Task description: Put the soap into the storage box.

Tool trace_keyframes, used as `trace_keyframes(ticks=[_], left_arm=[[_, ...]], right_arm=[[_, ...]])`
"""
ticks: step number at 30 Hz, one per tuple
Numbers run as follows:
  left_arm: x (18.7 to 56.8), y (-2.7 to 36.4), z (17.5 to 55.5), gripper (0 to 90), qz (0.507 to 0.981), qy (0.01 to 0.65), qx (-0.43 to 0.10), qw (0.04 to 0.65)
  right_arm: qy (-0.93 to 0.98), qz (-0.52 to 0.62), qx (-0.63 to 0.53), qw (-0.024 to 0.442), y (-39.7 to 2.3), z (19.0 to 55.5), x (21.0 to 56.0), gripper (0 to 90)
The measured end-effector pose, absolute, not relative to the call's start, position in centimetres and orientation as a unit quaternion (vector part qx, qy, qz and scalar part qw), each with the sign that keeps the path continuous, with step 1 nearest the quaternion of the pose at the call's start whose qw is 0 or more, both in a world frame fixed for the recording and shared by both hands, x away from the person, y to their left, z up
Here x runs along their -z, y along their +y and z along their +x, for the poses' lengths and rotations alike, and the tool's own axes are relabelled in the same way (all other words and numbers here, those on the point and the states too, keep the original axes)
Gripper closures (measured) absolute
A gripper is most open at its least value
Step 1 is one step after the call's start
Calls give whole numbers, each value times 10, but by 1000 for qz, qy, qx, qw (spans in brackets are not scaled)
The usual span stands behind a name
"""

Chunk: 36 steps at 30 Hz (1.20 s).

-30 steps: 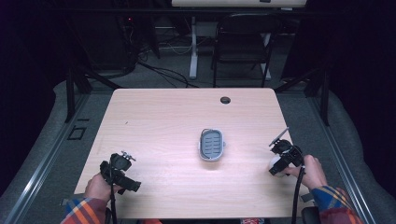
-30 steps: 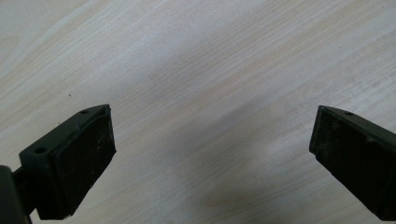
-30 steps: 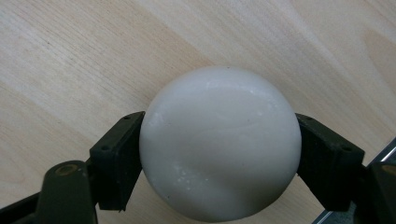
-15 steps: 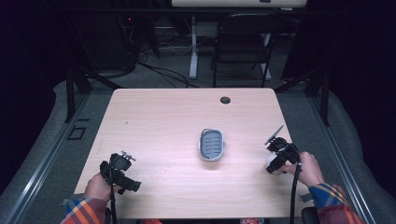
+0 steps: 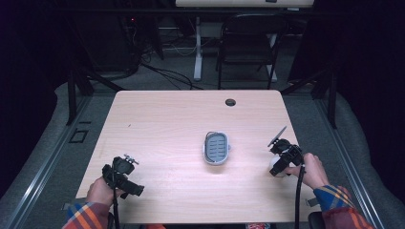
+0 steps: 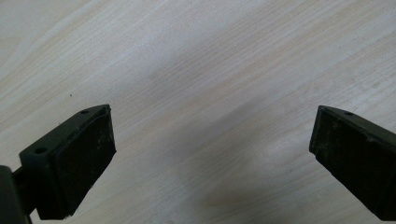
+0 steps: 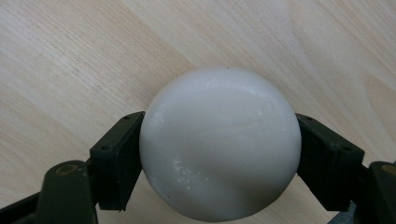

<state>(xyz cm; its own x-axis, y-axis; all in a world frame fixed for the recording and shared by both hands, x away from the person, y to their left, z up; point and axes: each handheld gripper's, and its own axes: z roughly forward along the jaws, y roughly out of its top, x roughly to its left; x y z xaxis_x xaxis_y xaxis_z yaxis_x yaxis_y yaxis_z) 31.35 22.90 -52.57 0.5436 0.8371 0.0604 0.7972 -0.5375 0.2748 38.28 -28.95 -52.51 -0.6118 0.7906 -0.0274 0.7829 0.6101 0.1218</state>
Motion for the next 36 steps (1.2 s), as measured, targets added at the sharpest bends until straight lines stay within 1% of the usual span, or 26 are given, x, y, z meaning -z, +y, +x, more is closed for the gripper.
trace_keyframes(ticks=[3, 6, 9, 10, 11, 14, 25, 32, 33, 36], left_arm=[[526, 229, 314, 0, 872, 468, -92, 108], [526, 229, 314, 0, 872, 467, -93, 108], [526, 229, 314, 0, 872, 467, -93, 108], [526, 229, 314, 0, 872, 468, -92, 108], [526, 229, 313, 0, 872, 468, -92, 108], [526, 229, 314, 0, 872, 467, -94, 109], [526, 229, 314, 0, 872, 468, -92, 108], [526, 229, 314, 0, 872, 468, -92, 108], [526, 229, 314, 0, 872, 468, -92, 108], [526, 229, 314, 0, 873, 467, -92, 108]], right_arm=[[902, 428, -38, 38, -286, 386, 522, 231], [896, 438, -62, 45, -282, 386, 523, 231], [903, 424, -45, 41, -277, 389, 519, 231], [899, 431, -59, 46, -274, 389, 520, 231], [908, 416, -38, 43, -273, 391, 517, 232], [905, 419, -55, 48, -266, 393, 518, 231], [914, 401, -44, 44, -253, 399, 513, 231], [915, 396, -59, 47, -245, 401, 514, 231], [918, 392, -47, 43, -243, 402, 511, 231], [920, 385, -54, 50, -239, 403, 513, 231]])
